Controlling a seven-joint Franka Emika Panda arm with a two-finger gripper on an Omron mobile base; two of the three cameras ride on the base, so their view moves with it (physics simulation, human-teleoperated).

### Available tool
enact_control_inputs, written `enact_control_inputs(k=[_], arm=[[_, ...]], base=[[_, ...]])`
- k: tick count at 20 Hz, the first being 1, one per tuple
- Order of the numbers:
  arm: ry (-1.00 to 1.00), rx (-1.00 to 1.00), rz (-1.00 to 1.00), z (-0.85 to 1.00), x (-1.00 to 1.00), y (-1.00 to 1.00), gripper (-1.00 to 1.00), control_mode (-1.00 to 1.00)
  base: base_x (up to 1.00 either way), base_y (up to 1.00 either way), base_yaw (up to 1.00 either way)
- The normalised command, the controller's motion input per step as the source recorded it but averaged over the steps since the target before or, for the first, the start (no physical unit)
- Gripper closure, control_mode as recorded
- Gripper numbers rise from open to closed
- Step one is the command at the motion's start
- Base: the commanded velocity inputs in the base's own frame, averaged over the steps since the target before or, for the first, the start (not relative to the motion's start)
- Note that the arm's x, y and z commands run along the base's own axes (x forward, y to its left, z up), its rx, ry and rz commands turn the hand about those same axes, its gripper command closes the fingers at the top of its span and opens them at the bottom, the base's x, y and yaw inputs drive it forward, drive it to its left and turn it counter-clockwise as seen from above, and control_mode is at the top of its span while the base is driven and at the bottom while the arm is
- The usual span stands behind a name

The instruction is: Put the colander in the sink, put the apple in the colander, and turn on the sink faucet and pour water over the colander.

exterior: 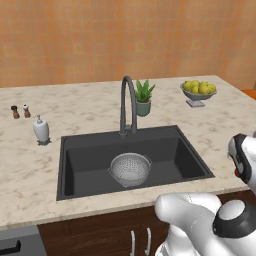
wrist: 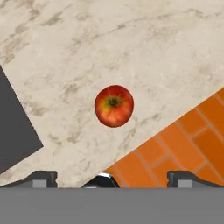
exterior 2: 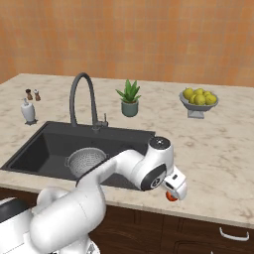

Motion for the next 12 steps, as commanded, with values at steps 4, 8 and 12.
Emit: enact_control_inputs(k=[4, 8, 12], arm=[[0.04, -0.07, 0.09, -0.46, 0.18, -0.13, -1.00, -1.00], [0.00, -0.13, 0.08, -0.54, 0.31, -0.04, -1.00, -1.00], [0.00, -0.08, 0.07, -0.49, 0.27, -0.02, -1.00, -1.00]], base=[[0.00, 0.00, 0.00], [0.00, 0.00, 0.00], [0.00, 0.00, 0.00]])
